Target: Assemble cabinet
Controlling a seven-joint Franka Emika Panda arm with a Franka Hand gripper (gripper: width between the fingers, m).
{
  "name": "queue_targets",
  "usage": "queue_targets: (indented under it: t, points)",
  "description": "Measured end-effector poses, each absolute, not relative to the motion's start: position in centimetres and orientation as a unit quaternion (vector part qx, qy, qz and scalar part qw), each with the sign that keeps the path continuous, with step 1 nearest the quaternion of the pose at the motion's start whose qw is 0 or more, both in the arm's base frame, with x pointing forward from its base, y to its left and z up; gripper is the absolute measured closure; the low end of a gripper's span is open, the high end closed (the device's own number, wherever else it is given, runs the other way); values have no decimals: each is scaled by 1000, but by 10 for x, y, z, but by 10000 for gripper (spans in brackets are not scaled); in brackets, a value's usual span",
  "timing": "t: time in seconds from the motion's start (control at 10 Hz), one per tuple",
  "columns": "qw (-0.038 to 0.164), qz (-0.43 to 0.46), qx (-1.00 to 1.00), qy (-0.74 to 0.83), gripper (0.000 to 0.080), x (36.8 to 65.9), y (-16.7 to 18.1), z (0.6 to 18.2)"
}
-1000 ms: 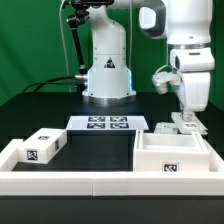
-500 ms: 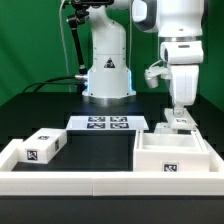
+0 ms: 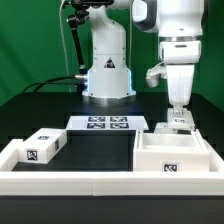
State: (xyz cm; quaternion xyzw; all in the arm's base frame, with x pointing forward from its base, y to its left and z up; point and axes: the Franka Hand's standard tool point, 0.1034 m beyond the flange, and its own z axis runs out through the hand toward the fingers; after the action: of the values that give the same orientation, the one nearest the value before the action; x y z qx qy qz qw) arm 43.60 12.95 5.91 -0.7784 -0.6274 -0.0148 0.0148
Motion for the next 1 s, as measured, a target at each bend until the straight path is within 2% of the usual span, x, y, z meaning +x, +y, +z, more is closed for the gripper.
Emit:
queue_targets:
  t: [0.5,0.8,1.0]
  points:
    - [19,-11,-787,-616,731,435,128,54]
    - [20,-11,-787,-617,731,453,123,55]
    - [22,0,-787,-616,731,454,122,55]
